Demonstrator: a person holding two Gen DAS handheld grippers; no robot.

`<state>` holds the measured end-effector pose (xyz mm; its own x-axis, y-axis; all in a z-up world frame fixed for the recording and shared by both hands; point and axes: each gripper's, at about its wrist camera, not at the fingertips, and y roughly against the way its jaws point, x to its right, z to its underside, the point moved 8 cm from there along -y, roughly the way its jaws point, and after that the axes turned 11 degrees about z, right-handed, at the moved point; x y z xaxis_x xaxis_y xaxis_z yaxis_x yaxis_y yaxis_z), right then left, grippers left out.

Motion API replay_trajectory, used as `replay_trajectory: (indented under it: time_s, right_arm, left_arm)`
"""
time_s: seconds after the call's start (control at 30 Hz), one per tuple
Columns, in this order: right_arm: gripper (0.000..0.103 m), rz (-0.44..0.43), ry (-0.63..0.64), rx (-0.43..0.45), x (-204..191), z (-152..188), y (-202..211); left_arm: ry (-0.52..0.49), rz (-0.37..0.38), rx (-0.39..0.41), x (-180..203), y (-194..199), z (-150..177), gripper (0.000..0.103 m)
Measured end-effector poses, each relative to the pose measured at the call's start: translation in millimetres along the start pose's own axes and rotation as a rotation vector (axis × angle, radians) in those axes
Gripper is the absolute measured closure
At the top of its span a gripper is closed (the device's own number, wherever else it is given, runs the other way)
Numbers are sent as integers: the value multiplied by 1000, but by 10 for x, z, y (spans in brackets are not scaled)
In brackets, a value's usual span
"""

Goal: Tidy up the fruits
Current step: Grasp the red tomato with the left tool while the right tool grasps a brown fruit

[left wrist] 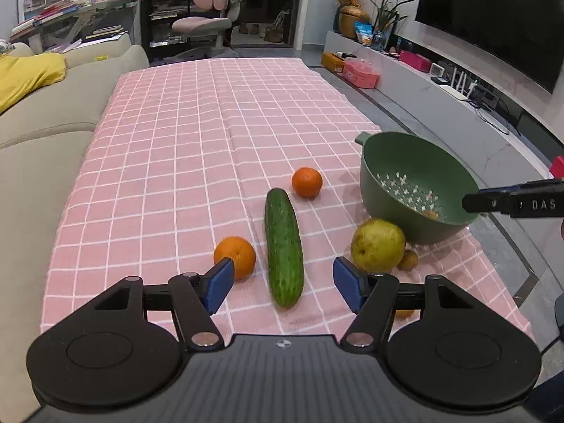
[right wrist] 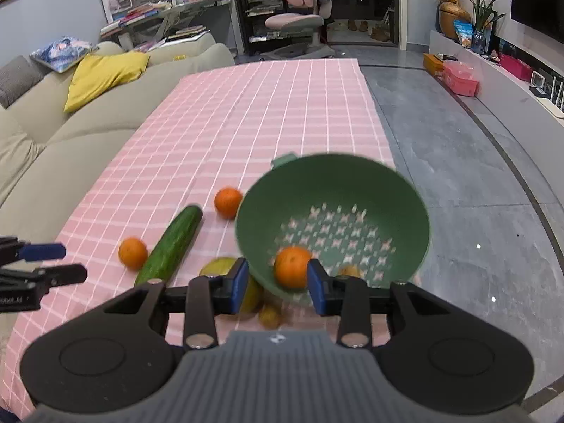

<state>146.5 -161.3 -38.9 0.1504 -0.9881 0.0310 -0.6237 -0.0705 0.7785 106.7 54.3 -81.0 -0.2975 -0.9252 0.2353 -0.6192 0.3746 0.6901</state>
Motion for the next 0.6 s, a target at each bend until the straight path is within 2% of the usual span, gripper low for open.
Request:
replay_trajectory:
  time_s: [0.07,0.13,0.2,0.33,0.47,0.6]
  right_arm:
    - [69,-2,19,-14,-82,132,-7]
    - [69,-7,58,-29,-178,260,-49]
    - [69,-6,92,-43,-264,375,-110]
    - [69,-18,117,-71,-388,543,-219]
    - [69,-39,139,-90,-528,639,-312]
    - [69,-45,155,-118,-596,717,-387]
  left_arm:
    - [-17,5,6,-27,-12,119,27]
    - [-20,5,-24,-42,-44,246,27]
    - [-2,26,-73,-42,-99,334,27]
    - [62,11,-130,-131,-167,393,28]
    - [115,36,-106,-197,-175,339,29]
    - [101,37,-102,-158,-212,313,29]
